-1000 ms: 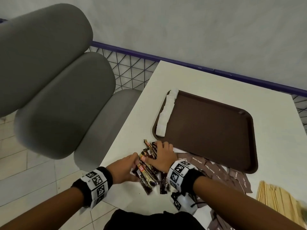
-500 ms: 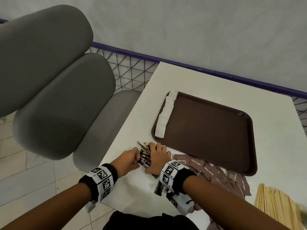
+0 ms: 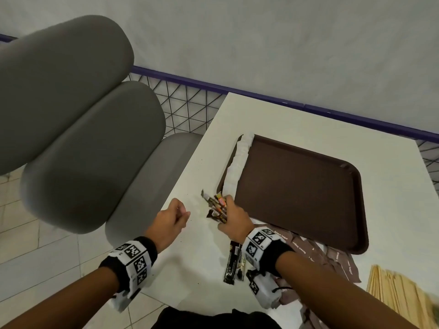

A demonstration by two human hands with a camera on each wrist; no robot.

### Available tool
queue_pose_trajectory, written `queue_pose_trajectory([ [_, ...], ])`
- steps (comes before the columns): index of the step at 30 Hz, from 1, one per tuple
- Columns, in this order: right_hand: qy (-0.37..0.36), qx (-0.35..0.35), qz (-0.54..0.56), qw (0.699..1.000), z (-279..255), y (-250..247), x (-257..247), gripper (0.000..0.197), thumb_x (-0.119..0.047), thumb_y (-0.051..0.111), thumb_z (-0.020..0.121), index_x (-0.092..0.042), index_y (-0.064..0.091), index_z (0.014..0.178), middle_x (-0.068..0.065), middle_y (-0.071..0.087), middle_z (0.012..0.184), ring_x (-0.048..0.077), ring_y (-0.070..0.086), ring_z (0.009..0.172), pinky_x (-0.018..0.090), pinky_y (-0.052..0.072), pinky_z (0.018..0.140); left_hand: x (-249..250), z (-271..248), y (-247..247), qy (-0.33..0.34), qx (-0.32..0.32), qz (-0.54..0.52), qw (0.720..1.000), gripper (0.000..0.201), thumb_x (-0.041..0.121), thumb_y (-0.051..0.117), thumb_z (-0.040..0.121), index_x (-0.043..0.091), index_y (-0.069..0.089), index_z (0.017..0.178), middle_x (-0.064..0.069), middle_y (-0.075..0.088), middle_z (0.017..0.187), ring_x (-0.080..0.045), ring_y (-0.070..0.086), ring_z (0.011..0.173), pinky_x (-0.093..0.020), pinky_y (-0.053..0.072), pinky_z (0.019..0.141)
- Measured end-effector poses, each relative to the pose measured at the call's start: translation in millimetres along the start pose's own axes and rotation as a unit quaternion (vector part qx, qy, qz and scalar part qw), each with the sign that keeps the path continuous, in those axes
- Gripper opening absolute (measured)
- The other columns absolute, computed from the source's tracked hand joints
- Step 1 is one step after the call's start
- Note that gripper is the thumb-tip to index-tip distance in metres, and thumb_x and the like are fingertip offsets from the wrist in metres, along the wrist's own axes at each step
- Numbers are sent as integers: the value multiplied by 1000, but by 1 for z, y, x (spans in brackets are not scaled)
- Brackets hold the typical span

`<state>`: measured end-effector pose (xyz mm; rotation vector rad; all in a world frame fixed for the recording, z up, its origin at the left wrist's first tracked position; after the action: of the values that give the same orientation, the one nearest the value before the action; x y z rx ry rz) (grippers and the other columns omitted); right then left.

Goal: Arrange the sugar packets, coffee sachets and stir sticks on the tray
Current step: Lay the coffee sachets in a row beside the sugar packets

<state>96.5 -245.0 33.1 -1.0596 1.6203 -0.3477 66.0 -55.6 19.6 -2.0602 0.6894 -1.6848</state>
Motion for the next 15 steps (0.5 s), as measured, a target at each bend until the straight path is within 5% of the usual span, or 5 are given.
queue_pose_trajectory([
  [5,21,58,232,971,-2,-19,5,53,-4,66,74,-12,36,117,6,60,106,22,60,97,29,50,80,21,12,10,4,-28,-68,997,25,47,49,90,24,47,98,0,63,94,-17,61,84,-31,49,80],
  [9,-15,99,336,937,-3,-22,-9,52,-3,66,76,-10,37,118,7,59,104,19,61,97,32,54,81,64,22,30,-6,-168,-177,970,79,74,44,72,25,36,133,8,54,125,-12,54,114,-31,43,99],
  [12,-19,101,380,919,-4,-21,-16,52,2,62,76,-8,33,118,16,57,109,28,61,98,45,56,80,87,31,40,-28,-197,-317,927,71,54,56,76,22,37,136,0,59,125,-12,59,111,-29,49,92],
  [15,-13,123,334,934,0,-18,-13,58,-15,66,73,-12,34,121,12,50,116,26,47,116,45,46,97,99,35,45,-59,-194,-387,900,56,35,62,81,20,40,130,-5,63,117,-13,65,101,-25,53,74],
])
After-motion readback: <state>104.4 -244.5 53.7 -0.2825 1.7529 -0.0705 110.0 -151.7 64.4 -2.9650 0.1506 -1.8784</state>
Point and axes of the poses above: each hand's wrist, its own z-axis towards the middle knuckle, its own y-axis out of the palm, x = y × z, the point moved 2 cm from there along z, towards the middle knuckle
